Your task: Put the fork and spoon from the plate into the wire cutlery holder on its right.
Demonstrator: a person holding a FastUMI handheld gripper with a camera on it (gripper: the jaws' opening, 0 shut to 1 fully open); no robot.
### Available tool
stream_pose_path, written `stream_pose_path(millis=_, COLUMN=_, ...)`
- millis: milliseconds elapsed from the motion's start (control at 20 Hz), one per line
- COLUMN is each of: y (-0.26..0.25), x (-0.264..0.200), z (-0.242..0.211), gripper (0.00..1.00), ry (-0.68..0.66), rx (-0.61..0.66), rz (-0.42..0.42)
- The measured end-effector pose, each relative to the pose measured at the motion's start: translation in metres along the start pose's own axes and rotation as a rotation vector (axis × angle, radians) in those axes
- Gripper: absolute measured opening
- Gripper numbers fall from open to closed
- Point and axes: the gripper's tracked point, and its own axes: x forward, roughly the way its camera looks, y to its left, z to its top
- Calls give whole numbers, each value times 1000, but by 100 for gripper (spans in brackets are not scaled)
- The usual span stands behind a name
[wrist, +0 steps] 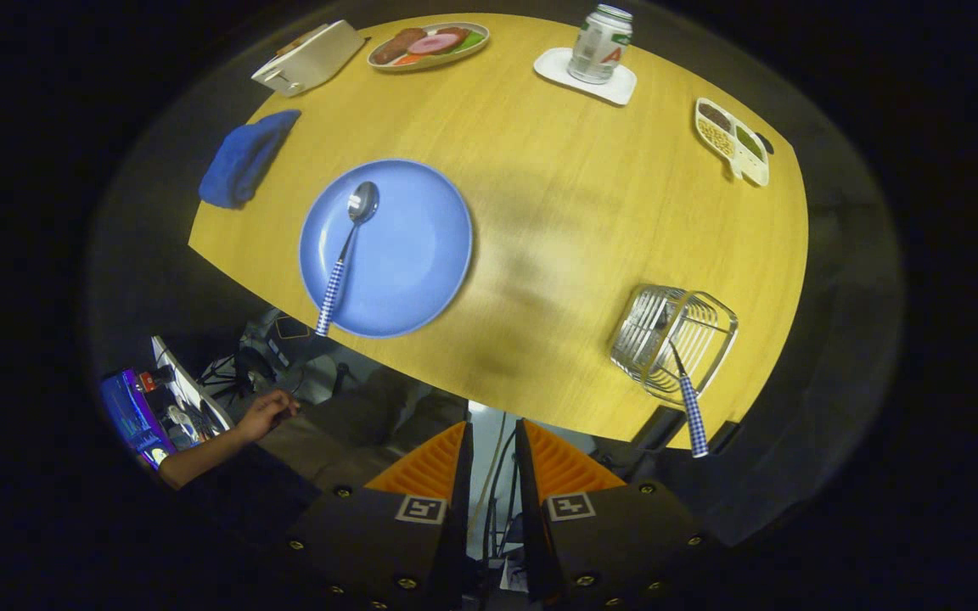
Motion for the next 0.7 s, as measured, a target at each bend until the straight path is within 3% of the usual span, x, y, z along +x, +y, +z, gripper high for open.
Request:
stream_pose_path(millis=250, y=54, x=23, z=18, gripper=28, ry=24, rx=-73, rz=46)
stream_pose_path(millis=350, y=61, x=33, z=22, gripper=28, ry=26, rx=-116, rz=24)
stream_pose_path(millis=700, y=100, x=54, z=46, gripper=28, ry=27, rx=-115, rz=56)
